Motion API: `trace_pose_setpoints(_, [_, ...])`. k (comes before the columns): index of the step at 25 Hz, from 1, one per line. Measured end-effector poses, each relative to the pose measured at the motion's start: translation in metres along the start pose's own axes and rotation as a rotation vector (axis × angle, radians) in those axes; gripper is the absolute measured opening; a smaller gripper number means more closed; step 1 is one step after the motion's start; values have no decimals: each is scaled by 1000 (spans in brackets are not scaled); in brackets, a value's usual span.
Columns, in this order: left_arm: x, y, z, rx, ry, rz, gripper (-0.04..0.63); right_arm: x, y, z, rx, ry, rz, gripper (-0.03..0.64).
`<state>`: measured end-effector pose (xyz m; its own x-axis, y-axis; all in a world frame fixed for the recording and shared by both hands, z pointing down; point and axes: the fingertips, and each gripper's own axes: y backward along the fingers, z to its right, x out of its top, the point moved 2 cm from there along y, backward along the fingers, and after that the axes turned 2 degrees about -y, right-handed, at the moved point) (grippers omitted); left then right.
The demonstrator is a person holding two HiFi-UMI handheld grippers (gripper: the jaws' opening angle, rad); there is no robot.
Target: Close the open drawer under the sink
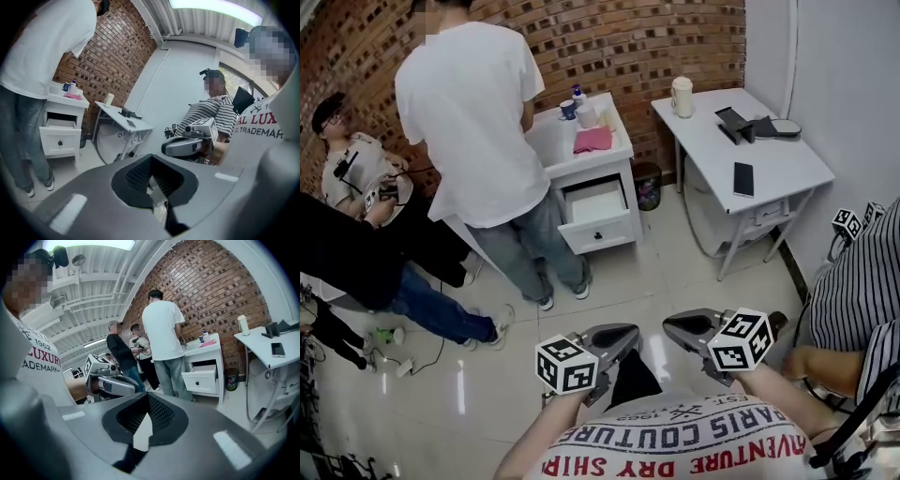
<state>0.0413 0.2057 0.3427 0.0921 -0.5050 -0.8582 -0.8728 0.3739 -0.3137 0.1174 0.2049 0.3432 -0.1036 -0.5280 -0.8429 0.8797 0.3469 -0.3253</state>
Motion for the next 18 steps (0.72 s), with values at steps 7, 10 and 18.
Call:
trace_pose_setpoints(7, [17, -12, -105, 6, 56, -8, -18, 21, -76, 84, -31, -30, -38, 6])
trace_pose_setpoints(10, [23, -17, -160, 16, 86, -32, -18, 33, -121, 132, -40, -65, -52, 6])
trace_pose_setpoints(18, [22, -32, -284, 36, 126, -79, -19, 16, -252, 281, -122, -119, -172, 6])
